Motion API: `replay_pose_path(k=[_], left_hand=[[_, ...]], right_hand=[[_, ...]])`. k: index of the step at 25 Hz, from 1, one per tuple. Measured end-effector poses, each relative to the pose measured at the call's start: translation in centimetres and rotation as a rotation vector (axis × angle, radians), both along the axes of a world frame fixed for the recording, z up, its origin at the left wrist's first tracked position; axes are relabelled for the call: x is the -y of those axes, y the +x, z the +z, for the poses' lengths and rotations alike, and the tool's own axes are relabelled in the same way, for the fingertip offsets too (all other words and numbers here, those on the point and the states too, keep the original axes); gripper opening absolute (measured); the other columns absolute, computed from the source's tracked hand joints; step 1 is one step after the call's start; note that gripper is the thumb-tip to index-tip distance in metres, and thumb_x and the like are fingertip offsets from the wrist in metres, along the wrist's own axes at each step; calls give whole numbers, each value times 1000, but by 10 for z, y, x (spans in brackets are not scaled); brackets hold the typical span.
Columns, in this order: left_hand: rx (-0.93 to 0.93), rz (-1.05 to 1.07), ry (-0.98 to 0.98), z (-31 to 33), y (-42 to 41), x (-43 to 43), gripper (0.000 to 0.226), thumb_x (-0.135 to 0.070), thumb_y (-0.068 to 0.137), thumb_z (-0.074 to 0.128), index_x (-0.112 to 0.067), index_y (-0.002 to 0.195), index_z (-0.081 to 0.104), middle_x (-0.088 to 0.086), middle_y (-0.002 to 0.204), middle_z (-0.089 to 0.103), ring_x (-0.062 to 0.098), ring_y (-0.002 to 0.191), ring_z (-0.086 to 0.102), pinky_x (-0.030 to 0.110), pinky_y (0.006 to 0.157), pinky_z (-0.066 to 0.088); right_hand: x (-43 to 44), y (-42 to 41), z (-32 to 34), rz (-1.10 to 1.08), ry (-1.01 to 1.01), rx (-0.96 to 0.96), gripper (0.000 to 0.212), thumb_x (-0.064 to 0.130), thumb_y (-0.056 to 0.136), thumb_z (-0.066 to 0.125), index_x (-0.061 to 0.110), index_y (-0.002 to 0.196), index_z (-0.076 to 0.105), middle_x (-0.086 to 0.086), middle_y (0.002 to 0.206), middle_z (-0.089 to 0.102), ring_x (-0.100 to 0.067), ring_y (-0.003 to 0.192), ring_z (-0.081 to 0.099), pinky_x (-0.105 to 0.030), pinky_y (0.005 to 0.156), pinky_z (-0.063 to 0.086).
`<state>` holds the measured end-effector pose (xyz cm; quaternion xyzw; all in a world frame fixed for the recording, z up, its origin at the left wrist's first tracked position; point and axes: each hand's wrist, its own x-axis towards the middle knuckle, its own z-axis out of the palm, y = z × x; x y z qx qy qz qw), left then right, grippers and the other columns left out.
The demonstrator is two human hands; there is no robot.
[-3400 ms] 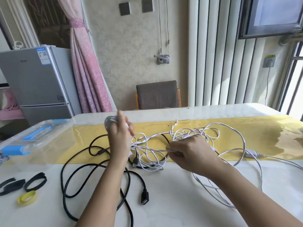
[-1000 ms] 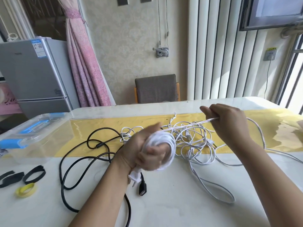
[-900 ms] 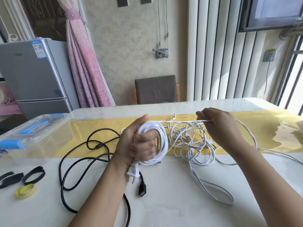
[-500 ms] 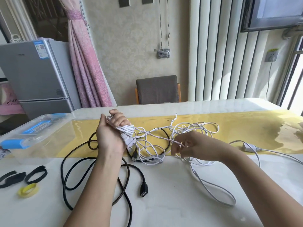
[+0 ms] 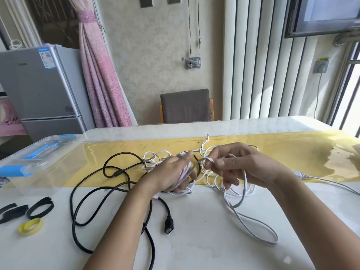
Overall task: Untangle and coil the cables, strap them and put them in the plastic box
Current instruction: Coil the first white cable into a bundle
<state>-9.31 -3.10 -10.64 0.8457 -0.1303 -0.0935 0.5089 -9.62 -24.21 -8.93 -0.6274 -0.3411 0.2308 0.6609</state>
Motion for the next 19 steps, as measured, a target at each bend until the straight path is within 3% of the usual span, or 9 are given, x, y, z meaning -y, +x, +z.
replay_pose_path(k=[2,5,7,9,11,13,15,19], left_hand=[[-289,-210,-10,2,-7,2,64,-66,91,35,-12,64,57,2,38,39,12,30,30,18,38,23],[-653,-680,-218,6,-7,-2,62,-75,80,42,-17,61,56,-4,38,43,6,28,32,8,33,28],[-757,-837,-358,7,-3,-3,61,-74,81,41,-18,64,57,-7,41,48,7,27,30,7,32,27],[-745,-885,-423,6,-2,-3,58,-72,84,38,-20,64,56,-8,39,43,10,27,22,14,30,18],[-728,-971,-527,5,-4,-4,53,-66,90,33,-22,66,49,-5,40,33,10,28,15,22,30,12],[-785,-1040,-740,9,-8,-9,47,-54,98,30,-16,72,39,-3,40,26,9,31,15,22,33,13],[-810,-1040,-993,15,-12,-15,43,-43,101,30,-10,74,38,-4,41,25,10,34,18,22,37,16],[-524,-893,-1360,19,-7,-25,41,-35,101,25,-13,70,41,-5,38,26,9,32,23,22,39,21]], right_hand=[[0,2,0,-40,46,-4,32,33,68,81,6,80,70,-3,59,50,-8,40,43,-24,51,51],[-5,1,0,-120,73,72,21,28,65,82,12,70,71,1,55,54,-7,40,43,-22,52,51],[-5,-1,2,-168,100,106,20,30,63,83,15,67,71,2,54,55,-8,43,47,-20,52,49],[-4,0,2,-196,89,129,27,40,61,83,16,69,72,2,56,56,-10,50,55,-17,53,47],[-5,0,0,-220,35,175,19,35,68,81,18,70,73,2,59,57,-9,54,56,-22,59,46],[-8,0,0,-256,22,176,5,21,76,74,18,72,74,-3,62,55,-9,51,53,-26,62,47],[-9,1,0,-296,65,121,9,19,76,66,15,75,74,-5,62,52,-10,46,44,-24,54,48],[-3,6,-3,-366,-10,69,19,23,80,62,9,84,72,-1,59,51,-8,43,30,-19,43,35]])
